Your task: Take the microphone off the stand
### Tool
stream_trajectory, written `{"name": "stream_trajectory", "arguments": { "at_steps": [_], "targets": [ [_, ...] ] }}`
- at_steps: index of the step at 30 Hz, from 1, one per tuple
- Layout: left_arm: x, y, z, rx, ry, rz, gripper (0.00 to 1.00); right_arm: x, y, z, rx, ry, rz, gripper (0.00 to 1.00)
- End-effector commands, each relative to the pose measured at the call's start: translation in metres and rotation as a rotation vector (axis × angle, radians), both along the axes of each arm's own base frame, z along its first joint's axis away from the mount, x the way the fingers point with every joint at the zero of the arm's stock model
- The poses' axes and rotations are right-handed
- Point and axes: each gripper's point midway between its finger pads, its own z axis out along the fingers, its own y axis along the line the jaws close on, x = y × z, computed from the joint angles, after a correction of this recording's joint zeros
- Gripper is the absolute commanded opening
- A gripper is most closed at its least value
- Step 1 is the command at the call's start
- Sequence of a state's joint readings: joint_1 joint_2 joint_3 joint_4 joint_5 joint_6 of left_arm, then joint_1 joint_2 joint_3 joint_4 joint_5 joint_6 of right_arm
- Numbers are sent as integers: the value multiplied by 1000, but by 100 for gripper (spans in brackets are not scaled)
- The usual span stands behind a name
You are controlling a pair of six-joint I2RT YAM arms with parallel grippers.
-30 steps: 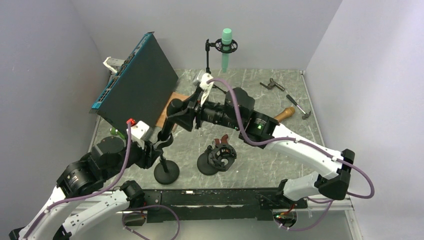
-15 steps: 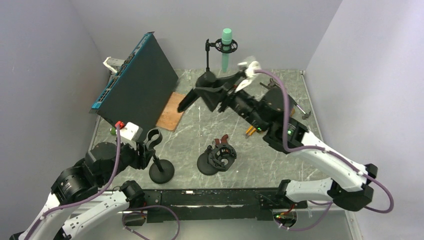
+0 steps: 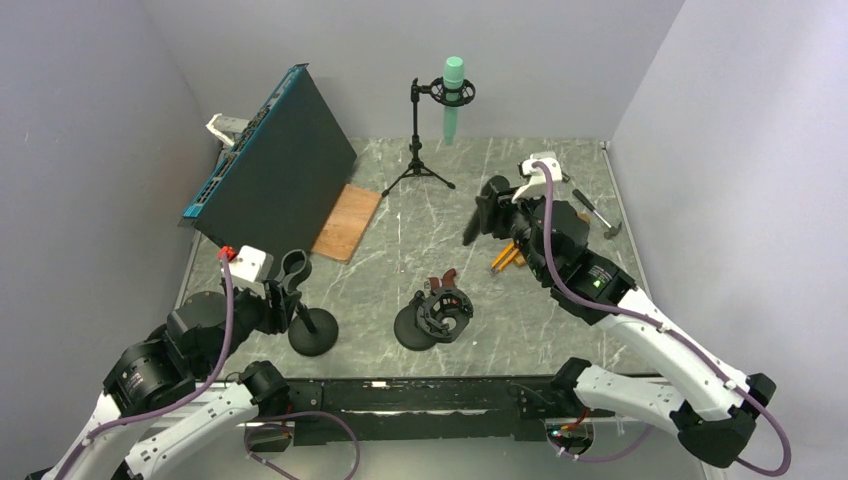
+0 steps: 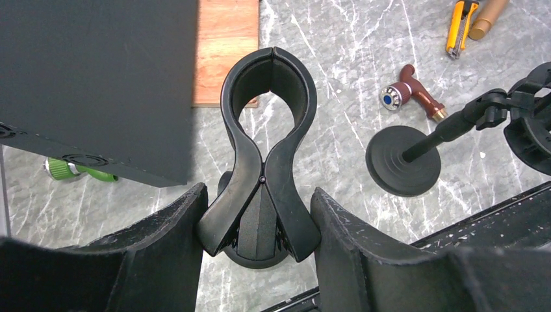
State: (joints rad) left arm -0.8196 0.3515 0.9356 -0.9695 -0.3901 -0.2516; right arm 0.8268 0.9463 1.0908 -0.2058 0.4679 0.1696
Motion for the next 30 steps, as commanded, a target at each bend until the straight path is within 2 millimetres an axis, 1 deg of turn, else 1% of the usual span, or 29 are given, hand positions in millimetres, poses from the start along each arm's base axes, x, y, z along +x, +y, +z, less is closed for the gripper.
{"name": "stream_trajectory", "arguments": {
  "at_steps": [1,3,5,7,9,13,16,18,22,24,26,28,30],
  "targets": [
    [10,3,36,-34,-123,22,0,3,-52,-29,-1,86,-171,0],
    [11,1,35,-27,-130,10,0,4,-71,-40,-6,112,-227,0],
    [11,-6,25,-24,-103,-7,0,3,-90,-46,-6,136,-299,0],
    [11,-15,10,-24,-56,-29,0,3,-107,-51,-15,163,-360,0],
    [13,-17,-1,-23,-26,-17,0,4,-122,-58,-28,193,-416,0],
    [15,-17,-1,-58,-19,17,0,8,-145,-70,-45,243,-492,0],
    [15,-16,-11,-61,26,43,0,10,-149,-74,-20,259,-484,0],
    [15,-23,-19,-79,59,35,0,10,-145,-74,9,256,-454,0],
    [13,-33,-41,-148,155,71,0,12,-135,-75,41,259,-398,0],
    [14,-32,-48,-174,185,113,0,13,-133,-76,48,262,-387,0],
    [13,-23,-55,-177,202,171,0,13,-132,-77,50,264,-379,0],
    [13,-15,-59,-192,219,232,0,13,-130,-76,54,260,-368,0],
    [11,-13,-62,-198,239,254,0,12,-129,-75,60,253,-361,0]
  ]
}}
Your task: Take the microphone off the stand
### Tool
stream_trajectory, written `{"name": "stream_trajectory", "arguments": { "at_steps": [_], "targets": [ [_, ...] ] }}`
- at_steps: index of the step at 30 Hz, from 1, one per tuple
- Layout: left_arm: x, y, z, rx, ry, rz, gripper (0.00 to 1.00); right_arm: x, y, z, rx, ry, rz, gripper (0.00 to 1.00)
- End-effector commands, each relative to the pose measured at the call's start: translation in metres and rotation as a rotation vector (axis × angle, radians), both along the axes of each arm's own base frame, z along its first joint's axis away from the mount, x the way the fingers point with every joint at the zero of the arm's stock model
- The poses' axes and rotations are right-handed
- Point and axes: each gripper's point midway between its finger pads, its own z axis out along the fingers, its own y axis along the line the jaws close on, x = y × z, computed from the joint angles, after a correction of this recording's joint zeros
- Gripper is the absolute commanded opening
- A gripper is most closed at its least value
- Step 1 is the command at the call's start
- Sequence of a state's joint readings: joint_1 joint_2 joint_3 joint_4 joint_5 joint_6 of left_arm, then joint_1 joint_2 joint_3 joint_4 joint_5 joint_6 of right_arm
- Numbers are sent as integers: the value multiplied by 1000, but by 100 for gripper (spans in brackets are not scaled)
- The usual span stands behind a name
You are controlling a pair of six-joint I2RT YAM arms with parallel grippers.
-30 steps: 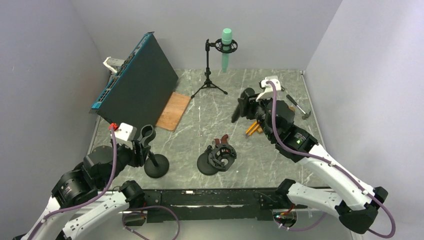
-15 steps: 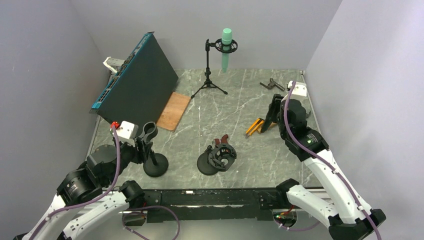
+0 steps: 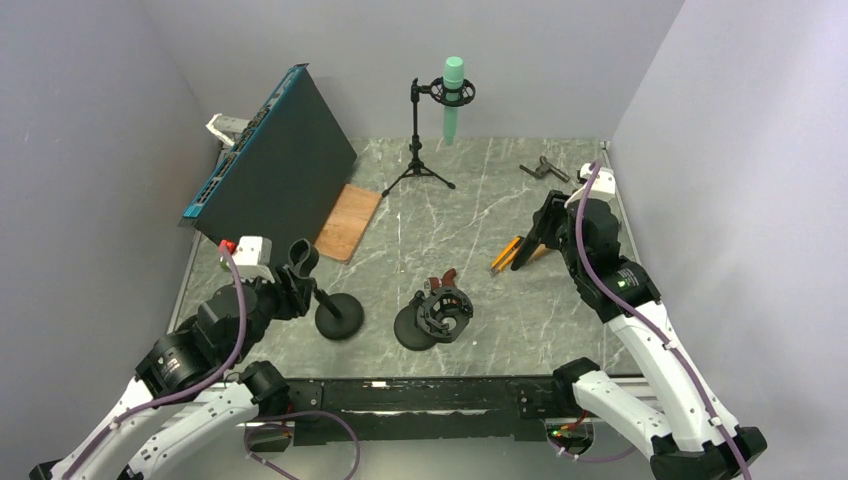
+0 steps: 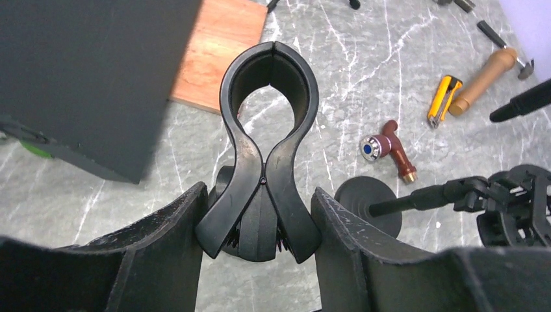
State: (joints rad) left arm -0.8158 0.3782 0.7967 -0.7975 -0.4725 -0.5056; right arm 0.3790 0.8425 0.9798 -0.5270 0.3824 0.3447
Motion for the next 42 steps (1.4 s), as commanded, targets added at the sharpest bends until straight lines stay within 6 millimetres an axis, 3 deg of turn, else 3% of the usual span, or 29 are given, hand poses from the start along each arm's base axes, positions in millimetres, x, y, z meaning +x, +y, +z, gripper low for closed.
{"name": "stream_trajectory", "arguments": {
  "at_steps": [1,11,15,22,23,32,40,42],
  "targets": [
    [-15,5,-45,-5,201,66,0,3,7,17,57,-73,29,0],
    [-16,-4,-80,71,329,106,0,5,13,11,86,-65,58,0],
    [-14,6,-59,52,265,126,1,4,11,11,71,-67,54,0],
    [-13,-1,-7,-8,140,27,50,3,15,9,86,-64,73,0],
    [-14,-3,-2,-21,127,10,53,3,16,10,88,-64,76,0],
    [-20,-9,30,-94,29,-76,57,-1,14,12,85,-67,78,0],
    [-14,-7,24,-15,15,-77,59,-1,16,9,92,-66,83,0],
    [-10,-8,21,12,-6,-82,54,0,14,8,99,-63,64,0]
  ]
}}
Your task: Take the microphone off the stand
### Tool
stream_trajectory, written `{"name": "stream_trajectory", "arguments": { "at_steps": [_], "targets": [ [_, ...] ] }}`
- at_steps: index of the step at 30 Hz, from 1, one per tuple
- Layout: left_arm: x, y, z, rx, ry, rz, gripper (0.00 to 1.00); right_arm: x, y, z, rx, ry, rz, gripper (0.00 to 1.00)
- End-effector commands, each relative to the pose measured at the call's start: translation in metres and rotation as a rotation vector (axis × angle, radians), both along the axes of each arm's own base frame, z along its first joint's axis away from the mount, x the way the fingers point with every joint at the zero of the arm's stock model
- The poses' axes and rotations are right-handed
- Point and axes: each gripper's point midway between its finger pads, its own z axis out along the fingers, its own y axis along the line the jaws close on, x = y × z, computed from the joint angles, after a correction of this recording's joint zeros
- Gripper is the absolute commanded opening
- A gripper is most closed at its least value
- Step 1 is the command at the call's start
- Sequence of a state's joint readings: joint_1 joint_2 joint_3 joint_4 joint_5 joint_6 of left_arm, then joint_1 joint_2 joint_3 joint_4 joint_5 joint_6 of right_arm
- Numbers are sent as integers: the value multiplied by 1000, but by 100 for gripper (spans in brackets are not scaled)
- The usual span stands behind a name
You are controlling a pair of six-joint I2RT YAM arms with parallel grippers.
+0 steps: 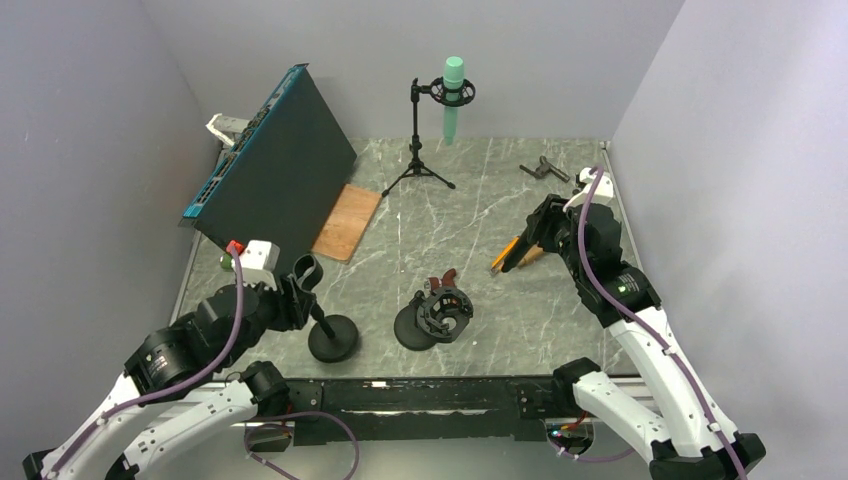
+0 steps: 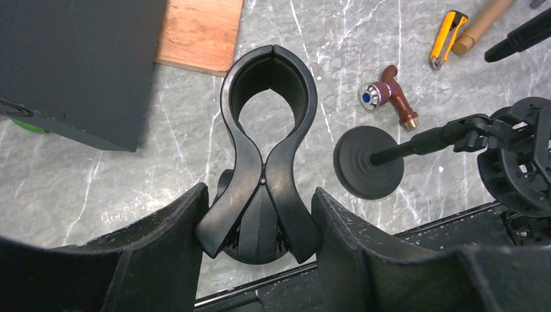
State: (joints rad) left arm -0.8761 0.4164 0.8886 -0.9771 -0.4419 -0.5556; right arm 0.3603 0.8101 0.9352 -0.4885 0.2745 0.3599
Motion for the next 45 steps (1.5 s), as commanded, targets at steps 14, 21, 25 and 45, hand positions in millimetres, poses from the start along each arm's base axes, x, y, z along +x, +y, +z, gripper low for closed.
{"name": "stream_trajectory", "arguments": {
  "at_steps": [14,21,25,45],
  "targets": [
    [19,-14,21,-30,-173,-41,54,15,-58,-100,313,419,-229,0],
    [13,-15,30,-69,-192,-67,53,8,-90,-149,443,399,-417,0],
    [13,-20,34,-88,-202,-86,53,6,-109,-190,516,440,-536,2],
    [9,-24,32,-101,-181,-108,51,5,-131,-195,504,404,-575,100]
  ]
}}
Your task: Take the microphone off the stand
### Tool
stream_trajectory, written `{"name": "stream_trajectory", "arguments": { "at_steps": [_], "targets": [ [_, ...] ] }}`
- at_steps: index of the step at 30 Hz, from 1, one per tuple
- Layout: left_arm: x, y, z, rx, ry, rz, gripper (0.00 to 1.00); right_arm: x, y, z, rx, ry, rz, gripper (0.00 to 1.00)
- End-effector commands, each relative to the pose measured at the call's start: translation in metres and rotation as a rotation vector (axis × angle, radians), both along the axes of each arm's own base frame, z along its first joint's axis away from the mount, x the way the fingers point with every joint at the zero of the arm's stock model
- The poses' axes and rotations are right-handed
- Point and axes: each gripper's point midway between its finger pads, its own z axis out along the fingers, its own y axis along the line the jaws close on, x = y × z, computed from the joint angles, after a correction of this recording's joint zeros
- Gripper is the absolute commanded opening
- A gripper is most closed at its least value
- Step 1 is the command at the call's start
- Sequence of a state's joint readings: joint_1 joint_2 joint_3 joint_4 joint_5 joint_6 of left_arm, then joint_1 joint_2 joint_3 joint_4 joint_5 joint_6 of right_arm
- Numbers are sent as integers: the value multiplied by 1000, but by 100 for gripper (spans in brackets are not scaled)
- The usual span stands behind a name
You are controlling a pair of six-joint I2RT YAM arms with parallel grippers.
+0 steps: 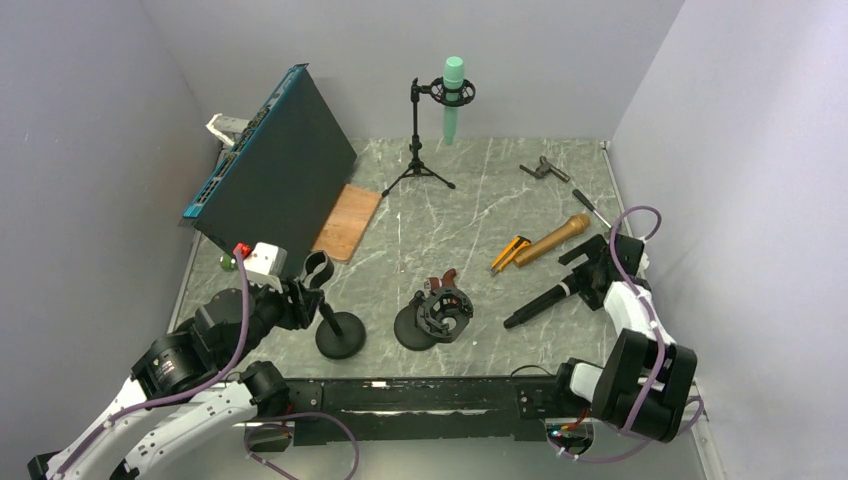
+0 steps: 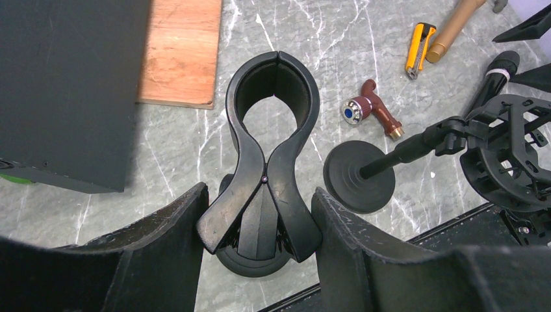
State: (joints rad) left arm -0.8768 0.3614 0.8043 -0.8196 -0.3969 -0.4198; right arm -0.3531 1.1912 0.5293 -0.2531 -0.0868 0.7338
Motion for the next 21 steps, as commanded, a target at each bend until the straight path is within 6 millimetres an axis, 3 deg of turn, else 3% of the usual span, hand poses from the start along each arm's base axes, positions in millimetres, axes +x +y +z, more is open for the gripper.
{"name": "stream_trajectory", "arguments": {
  "at_steps": [1,5,8,10,12,15,21],
  "targets": [
    [1,-10,27,-108,-58,-22,51,14,-2,44,-53,-127,35,100],
    [0,-13,28,-113,-61,-39,51,18,11,90,-128,-220,109,100],
    [1,-13,27,-103,-58,-41,51,20,26,137,-232,-287,161,100],
    [0,-15,28,-100,-56,-50,51,24,48,165,-242,-361,251,100],
    [0,-16,29,-97,-56,-59,51,28,94,191,-162,-472,435,100],
    [0,-19,27,-91,-56,-71,51,19,183,217,31,-565,725,100],
    [2,-25,25,-72,-45,-90,50,-32,337,251,360,-654,1078,100]
  ]
}}
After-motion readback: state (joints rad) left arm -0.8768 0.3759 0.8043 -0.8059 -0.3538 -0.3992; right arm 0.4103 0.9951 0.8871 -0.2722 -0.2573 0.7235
